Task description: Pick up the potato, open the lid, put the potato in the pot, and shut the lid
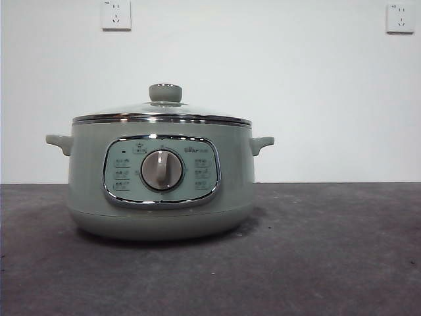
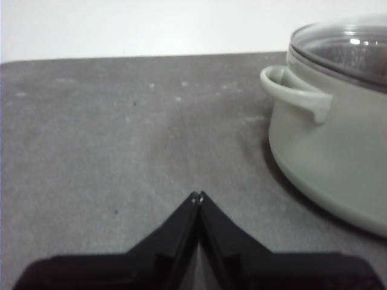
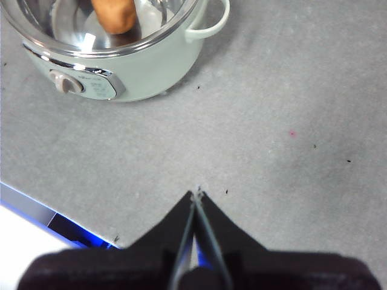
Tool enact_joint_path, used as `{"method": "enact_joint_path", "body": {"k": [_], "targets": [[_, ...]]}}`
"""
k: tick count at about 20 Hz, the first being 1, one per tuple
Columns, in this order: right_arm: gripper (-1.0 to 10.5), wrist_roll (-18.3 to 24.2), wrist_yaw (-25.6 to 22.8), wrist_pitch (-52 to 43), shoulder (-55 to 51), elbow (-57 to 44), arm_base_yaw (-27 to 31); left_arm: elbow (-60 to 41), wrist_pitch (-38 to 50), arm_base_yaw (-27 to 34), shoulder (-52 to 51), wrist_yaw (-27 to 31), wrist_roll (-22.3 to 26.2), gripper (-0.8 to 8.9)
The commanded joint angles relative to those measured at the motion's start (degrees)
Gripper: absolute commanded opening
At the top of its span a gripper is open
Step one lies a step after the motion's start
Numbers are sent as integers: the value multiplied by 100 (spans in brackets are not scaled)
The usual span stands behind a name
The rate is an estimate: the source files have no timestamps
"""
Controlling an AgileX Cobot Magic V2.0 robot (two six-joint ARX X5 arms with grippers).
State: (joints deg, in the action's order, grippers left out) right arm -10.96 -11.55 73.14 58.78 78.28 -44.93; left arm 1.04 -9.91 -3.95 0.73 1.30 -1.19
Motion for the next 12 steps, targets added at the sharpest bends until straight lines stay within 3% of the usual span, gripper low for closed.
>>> {"method": "enact_joint_path", "body": {"k": [1, 12], "targets": [[1, -42, -2, -22, -4, -55, -4, -59, 57, 0, -52, -26, -72, -3], [1, -42, -4, -28, -4, -55, -4, -59, 55, 0, 197, -20, -72, -3]]}}
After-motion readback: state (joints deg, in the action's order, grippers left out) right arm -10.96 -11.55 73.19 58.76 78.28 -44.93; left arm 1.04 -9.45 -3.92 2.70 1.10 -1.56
